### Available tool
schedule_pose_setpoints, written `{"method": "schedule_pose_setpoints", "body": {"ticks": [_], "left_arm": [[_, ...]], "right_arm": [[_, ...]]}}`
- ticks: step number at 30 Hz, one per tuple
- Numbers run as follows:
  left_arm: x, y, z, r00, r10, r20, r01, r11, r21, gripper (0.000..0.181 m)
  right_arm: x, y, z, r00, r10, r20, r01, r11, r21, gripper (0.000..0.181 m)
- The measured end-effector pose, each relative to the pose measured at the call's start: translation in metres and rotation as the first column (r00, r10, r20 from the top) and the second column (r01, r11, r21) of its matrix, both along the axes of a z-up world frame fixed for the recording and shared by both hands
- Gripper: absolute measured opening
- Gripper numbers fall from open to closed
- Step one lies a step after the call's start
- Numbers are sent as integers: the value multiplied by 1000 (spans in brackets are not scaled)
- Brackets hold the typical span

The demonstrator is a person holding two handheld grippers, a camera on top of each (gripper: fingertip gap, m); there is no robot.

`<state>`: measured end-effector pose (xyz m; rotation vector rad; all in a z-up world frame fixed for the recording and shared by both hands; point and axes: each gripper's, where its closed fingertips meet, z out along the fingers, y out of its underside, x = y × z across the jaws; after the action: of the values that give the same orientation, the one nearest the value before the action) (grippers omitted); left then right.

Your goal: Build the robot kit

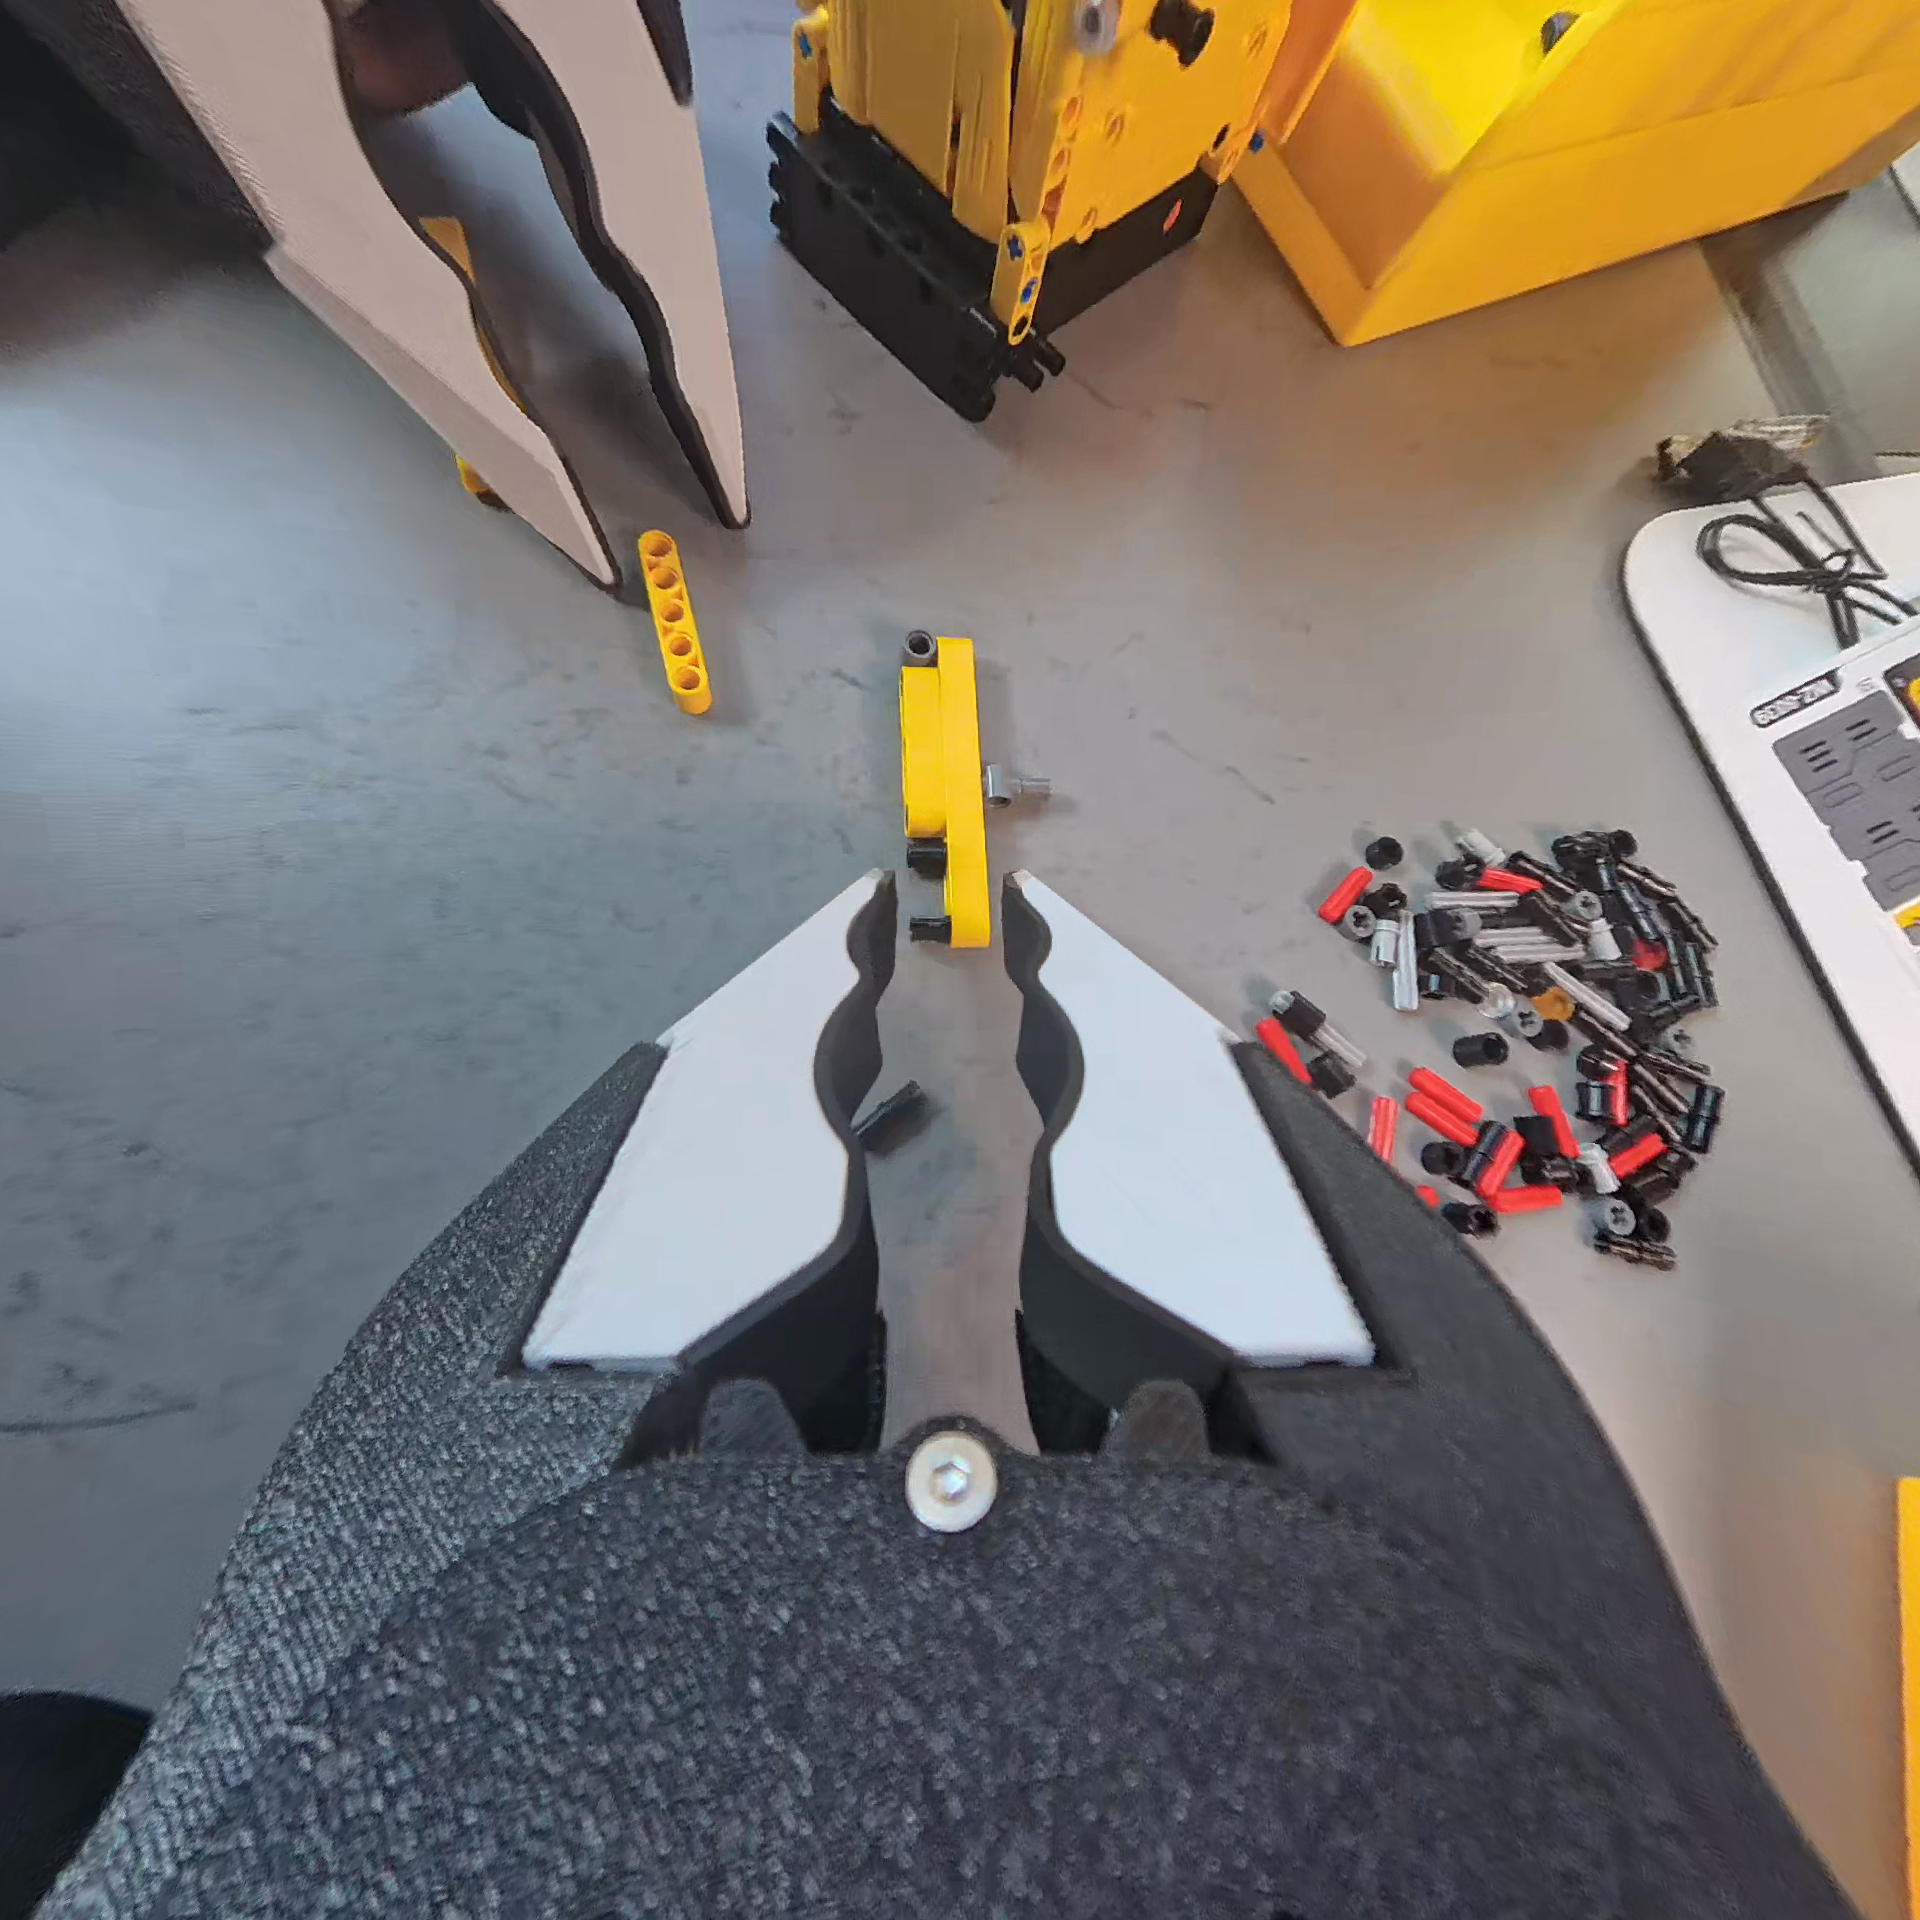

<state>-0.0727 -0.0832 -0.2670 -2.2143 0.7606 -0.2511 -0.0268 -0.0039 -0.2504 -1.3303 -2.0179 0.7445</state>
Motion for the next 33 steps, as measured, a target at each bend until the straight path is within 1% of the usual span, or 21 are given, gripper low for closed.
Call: {"method": "schedule_pose_setpoints", "body": {"ticks": [2,4,8,11,14,16,18,19,20,21,23,24,26,28,30,33], "left_arm": [[3,-1,0,1000,-18,4,18,1000,-3,17],[6,-1,-1,1000,-31,-3,31,1000,2,8],[4,0,2,1000,-22,10,22,1000,9,8],[-7,-3,21,998,1,67,-4,999,45,20],[-17,-26,35,988,-30,150,30,1000,1,21],[-25,-47,29,988,-35,152,48,996,-82,24],[-36,-63,14,997,-18,77,31,986,-166,29],[-42,-67,4,1000,-9,26,14,979,-204,26],[-45,-67,0,1000,-3,-5,2,978,-210,17],[-41,-68,0,1000,-25,1,25,977,-210,7],[-30,-64,1,998,-69,-5,66,975,-211,7],[-21,-57,3,996,-89,-10,86,979,-184,7],[7,-39,14,989,-149,0,149,984,-98,7],[36,-22,20,976,-213,-52,213,977,-12,7],[65,-8,24,955,-275,-108,283,956,72,7],[88,7,24,930,-297,-217,335,928,165,7]], "right_arm": [[9,-1,11,999,23,-38,-23,1000,5,20],[19,-6,15,997,61,-53,-60,998,13,20],[31,-20,9,992,116,-54,-115,993,15,19],[36,-24,7,990,131,-51,-130,991,20,19],[40,-21,14,991,112,-73,-112,994,4,19],[44,-17,19,992,91,-88,-91,996,5,19],[49,-14,20,992,78,-95,-78,997,6,19],[51,-13,20,993,72,-99,-71,997,6,19],[53,-12,20,993,65,-100,-65,998,4,18],[55,-11,20,993,60,-101,-60,998,2,18],[58,-11,20,992,61,-108,-62,998,1,18],[60,-14,21,991,77,-110,-78,997,-5,19],[66,-24,22,985,135,-108,-139,990,-30,20],[71,-35,17,981,180,-70,-185,981,-62,29],[71,-40,14,979,191,-66,-196,978,-74,32],[70,-46,8,982,188,-35,-190,975,-110,34]]}}
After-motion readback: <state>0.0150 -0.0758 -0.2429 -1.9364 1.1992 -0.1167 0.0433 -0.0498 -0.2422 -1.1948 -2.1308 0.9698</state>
